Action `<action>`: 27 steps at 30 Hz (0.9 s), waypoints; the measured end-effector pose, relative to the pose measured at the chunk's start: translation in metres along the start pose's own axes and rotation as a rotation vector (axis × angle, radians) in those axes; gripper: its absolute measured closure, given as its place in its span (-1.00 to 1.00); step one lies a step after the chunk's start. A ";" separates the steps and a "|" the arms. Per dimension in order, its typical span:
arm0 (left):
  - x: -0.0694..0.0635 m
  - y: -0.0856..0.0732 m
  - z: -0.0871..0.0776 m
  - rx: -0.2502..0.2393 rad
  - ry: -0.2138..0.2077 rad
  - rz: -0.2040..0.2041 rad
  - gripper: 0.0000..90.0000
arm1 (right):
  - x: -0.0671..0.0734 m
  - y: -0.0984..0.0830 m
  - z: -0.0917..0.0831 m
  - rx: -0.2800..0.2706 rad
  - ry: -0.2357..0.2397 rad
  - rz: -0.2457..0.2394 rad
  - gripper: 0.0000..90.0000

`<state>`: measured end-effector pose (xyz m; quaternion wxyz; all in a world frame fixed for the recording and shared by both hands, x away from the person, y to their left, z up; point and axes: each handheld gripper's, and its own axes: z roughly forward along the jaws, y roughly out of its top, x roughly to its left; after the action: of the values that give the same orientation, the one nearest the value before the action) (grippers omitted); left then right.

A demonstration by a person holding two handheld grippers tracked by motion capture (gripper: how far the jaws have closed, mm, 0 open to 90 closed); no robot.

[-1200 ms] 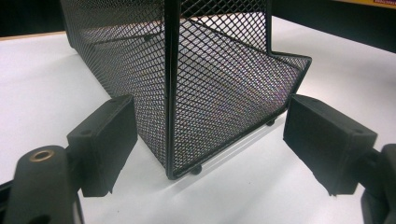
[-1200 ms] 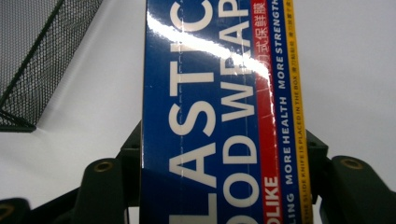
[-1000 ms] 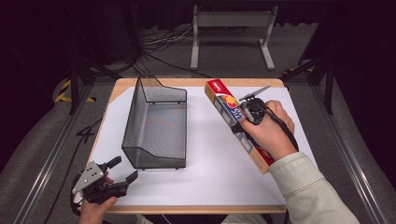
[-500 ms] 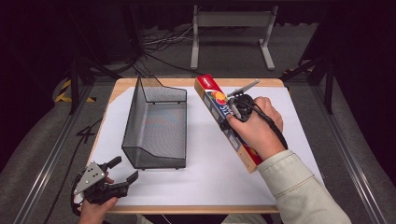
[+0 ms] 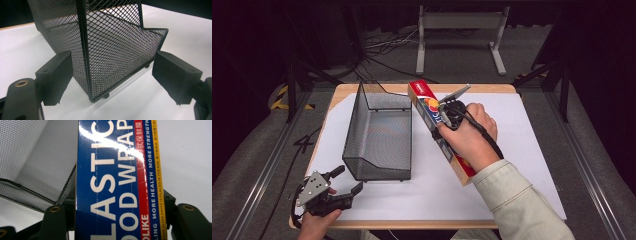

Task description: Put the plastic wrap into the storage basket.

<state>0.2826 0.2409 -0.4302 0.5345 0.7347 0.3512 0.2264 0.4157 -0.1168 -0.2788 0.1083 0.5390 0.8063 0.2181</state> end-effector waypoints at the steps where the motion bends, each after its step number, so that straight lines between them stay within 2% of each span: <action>1: 0.000 0.000 0.000 0.004 -0.002 0.007 -0.60 | 0.003 0.001 0.001 0.000 0.001 -0.003 -0.10; 14: -0.001 -0.002 -0.004 -0.005 0.007 -0.004 -0.60 | 0.028 0.017 0.011 0.005 0.008 -0.024 -0.10; 18: 0.000 -0.002 -0.006 -0.002 0.009 -0.003 -0.60 | 0.035 0.022 0.016 0.004 0.026 -0.025 -0.10; 27: 0.000 -0.003 -0.005 -0.005 0.008 -0.003 -0.60 | 0.053 0.032 0.025 0.012 0.009 -0.008 -0.10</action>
<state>0.2780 0.2446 -0.4310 0.5351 0.7319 0.3541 0.2294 0.4311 -0.0522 -0.2823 0.1022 0.5353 0.8103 0.2154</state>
